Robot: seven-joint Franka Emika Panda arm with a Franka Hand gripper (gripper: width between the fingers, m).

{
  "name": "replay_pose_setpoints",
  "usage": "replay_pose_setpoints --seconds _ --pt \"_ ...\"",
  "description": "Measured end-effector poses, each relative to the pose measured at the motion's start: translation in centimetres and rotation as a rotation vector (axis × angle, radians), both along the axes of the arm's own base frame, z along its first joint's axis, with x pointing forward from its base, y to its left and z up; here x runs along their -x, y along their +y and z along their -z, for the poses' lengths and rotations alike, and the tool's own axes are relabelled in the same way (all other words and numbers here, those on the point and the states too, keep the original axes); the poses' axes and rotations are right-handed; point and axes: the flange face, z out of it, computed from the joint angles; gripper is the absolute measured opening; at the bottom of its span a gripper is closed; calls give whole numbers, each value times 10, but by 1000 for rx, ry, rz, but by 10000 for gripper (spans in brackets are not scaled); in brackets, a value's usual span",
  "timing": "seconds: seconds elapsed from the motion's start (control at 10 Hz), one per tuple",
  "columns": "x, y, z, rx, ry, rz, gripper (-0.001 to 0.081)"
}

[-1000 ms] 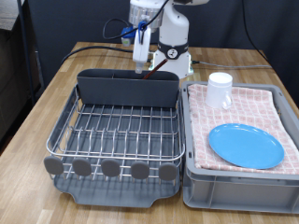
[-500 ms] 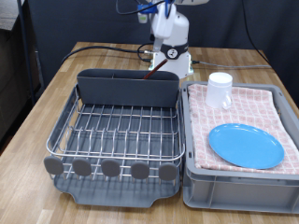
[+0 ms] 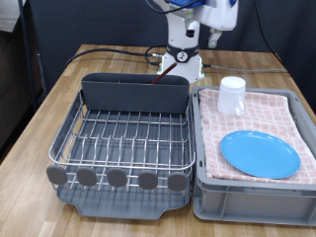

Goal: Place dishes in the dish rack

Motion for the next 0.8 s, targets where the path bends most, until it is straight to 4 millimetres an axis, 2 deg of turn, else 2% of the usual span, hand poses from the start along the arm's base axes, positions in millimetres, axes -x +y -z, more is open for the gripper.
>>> replay_pose_setpoints --seconds 0.1,0.3,0.5,0.8 --pt "0 -1 0 -1 -3 19 802" --pt "-9 4 -6 6 -55 -80 802" --pt "-30 16 -13 24 -87 -175 802" --pt "-62 42 -15 49 -62 -209 802"
